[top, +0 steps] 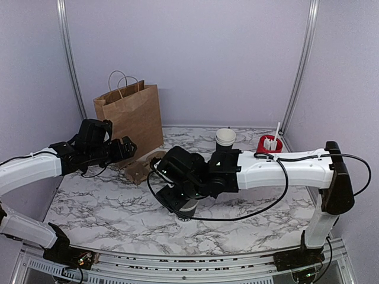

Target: Pack the takeout coffee

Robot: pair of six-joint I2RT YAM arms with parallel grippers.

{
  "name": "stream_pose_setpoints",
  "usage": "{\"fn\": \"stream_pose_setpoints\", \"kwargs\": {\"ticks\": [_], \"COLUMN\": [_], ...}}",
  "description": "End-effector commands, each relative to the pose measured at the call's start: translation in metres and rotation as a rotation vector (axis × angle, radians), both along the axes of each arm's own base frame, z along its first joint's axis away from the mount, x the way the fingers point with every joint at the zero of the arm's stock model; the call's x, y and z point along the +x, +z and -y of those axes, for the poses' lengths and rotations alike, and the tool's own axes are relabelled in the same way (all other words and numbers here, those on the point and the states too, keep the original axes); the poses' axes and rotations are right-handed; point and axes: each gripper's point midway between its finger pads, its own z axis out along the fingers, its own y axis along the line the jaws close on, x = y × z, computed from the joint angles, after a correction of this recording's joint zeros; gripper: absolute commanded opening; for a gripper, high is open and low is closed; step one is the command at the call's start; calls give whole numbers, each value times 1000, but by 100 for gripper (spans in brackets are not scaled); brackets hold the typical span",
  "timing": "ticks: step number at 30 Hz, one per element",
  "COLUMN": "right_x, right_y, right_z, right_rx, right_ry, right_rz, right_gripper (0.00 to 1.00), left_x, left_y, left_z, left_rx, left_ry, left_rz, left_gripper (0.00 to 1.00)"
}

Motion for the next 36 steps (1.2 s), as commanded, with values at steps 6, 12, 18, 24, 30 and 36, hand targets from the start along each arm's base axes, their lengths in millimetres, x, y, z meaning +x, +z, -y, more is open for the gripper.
{"fn": "stream_pose_setpoints", "kwargs": {"ticks": [6, 12, 18, 24, 30, 36], "right_x": [93, 170, 241, 280, 299, 313], "right_y": [44, 27, 4, -15, -44, -62], "right_z": [21, 31, 44, 62, 71, 67], "right_rx": [53, 86, 114, 138, 123, 129], "right_ry": [-112, -184, -274, -355, -372, -386], "right_rz": [27, -1, -20, -36, -59, -64], "right_gripper": [90, 91, 90, 90, 90, 90], "left_x": [1, -3, -8, -11, -15, -16], "left_y": [23, 24, 21, 19, 22, 23], "left_z": [-1, 0, 4, 5, 4, 1], "left_rx": [-29, -32, -43, -55, -68, -53], "left_ry": [-5, -22, -53, -54, -60, -55], "left_rz": [62, 56, 39, 29, 24, 21], "left_gripper": [99, 99, 99, 99, 99, 99]}}
